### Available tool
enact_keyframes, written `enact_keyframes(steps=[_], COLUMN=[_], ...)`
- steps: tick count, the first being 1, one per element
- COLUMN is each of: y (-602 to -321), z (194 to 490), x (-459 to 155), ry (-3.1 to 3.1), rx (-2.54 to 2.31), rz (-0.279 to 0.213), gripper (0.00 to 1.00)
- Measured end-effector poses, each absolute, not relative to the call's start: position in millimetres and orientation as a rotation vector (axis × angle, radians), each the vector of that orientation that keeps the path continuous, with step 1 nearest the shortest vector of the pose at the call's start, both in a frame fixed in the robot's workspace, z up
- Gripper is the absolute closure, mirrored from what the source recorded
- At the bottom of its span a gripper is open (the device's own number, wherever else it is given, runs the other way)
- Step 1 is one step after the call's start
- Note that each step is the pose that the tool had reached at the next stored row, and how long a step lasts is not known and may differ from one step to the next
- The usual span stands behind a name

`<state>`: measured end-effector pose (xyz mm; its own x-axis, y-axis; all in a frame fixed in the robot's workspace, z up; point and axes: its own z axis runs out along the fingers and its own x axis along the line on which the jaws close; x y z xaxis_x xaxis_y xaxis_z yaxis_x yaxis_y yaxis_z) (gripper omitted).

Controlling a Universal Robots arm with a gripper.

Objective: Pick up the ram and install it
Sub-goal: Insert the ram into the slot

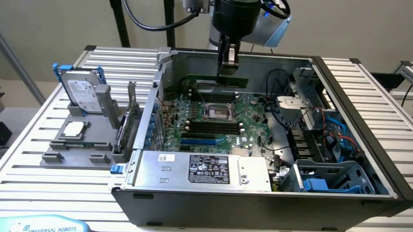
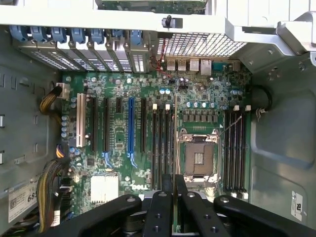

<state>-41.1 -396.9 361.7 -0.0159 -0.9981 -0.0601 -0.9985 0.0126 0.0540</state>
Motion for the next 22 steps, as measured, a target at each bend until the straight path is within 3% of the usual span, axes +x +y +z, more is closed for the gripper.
enact_keyframes(steps=[22], y=[-397], z=[322], x=[-39], ry=[2.243], rx=[-2.189], rz=[0.126], gripper=[0.86])
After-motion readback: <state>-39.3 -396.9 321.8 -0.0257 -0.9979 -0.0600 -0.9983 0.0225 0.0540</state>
